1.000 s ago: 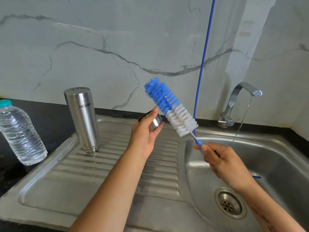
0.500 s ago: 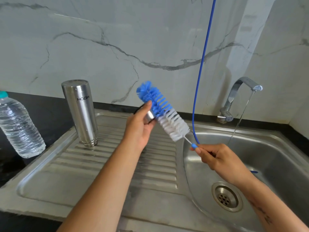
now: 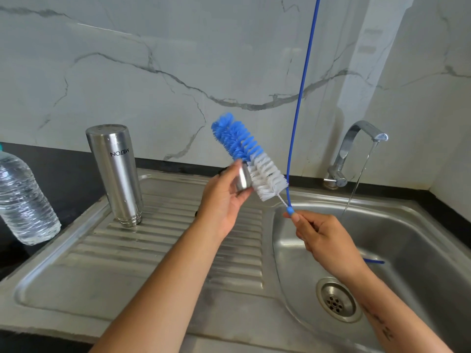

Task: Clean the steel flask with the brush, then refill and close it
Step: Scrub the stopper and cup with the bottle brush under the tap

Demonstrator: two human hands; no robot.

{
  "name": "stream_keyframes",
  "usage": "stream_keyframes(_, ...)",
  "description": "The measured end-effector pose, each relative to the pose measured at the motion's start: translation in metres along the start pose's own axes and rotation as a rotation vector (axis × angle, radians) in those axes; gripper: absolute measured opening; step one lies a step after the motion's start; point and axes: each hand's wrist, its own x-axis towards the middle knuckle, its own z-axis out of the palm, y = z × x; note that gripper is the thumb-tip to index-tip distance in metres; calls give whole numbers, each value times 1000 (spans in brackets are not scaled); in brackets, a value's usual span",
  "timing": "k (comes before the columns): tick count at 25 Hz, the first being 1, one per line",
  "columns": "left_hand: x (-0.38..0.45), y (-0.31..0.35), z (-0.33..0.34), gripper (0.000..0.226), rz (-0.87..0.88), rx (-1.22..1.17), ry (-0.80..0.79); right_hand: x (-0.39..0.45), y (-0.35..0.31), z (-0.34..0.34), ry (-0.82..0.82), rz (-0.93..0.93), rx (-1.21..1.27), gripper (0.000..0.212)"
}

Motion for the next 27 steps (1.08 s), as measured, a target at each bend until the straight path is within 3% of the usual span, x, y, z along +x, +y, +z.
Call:
stream_keyframes(3,-9,-16,8,17,10,111,-36,0,-3,3,39,-75,-96,46)
stream_keyframes(7,5,12,-3,12,83,-76,75,-5,-5,-7,-119,-41,-147,40)
stream_keyframes(12,-6,-13,3,16,-75,140,-68,7,-9,-3,20,-49,-120,38)
stream_keyframes(16,6,10,-7,14,-14,-22,14,-4,-2,-11,-153,5,-89,25)
stream_keyframes(18,6,11,-11,15,-36,8,44,-2,2,-14,-109,17,-66,22)
stream_keyframes(23,5,4,-9,45,-66,134,80,1,4,-6,-54,63,66,24)
stream_keyframes(27,9,8,-15,22,-24,54,96,0,5,-9,-81,29,-36,36)
